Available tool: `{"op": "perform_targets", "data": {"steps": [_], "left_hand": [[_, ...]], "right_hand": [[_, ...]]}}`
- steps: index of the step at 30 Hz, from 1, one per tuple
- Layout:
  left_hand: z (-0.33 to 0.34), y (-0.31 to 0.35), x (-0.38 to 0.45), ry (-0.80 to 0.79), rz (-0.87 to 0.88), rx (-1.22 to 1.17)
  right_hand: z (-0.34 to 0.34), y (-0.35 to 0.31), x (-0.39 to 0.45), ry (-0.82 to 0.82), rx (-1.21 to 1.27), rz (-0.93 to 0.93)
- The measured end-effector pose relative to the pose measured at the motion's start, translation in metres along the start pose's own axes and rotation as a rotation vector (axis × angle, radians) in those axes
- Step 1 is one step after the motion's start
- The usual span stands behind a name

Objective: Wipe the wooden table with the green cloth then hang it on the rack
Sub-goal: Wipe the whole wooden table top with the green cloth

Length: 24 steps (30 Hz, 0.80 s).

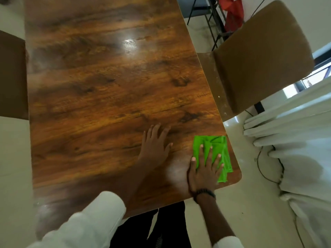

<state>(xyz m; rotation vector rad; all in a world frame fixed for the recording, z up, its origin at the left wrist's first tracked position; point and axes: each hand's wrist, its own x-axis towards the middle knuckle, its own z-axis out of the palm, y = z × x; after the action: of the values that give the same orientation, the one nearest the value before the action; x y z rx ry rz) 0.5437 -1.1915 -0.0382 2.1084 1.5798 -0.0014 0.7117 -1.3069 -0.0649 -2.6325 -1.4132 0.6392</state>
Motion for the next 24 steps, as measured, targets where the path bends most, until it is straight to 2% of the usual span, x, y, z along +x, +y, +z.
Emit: {"op": "perform_targets", "data": {"steps": [4, 8, 15, 20, 24], "left_hand": [[-0.007, -0.049, -0.050, 0.068, -0.122, -0.010], [-0.017, -0.114, -0.111, 0.092, -0.191, -0.050], [-0.011, -0.164, -0.195, 0.089, -0.429, -0.052], [-0.004, -0.145, -0.215, 0.145, -0.462, -0.117], [0.001, -0.131, -0.225, 0.192, -0.460, -0.137]], "right_hand": [[0.041, -0.063, -0.075, -0.098, -0.006, -0.307], [0.067, -0.107, -0.139, -0.213, -0.025, -0.520], [0.082, -0.125, -0.164, -0.349, -0.114, -0.908], [0.066, -0.102, -0.132, -0.396, -0.241, -1.031], [0.040, -0.064, -0.109, -0.370, -0.242, -0.939]]}}
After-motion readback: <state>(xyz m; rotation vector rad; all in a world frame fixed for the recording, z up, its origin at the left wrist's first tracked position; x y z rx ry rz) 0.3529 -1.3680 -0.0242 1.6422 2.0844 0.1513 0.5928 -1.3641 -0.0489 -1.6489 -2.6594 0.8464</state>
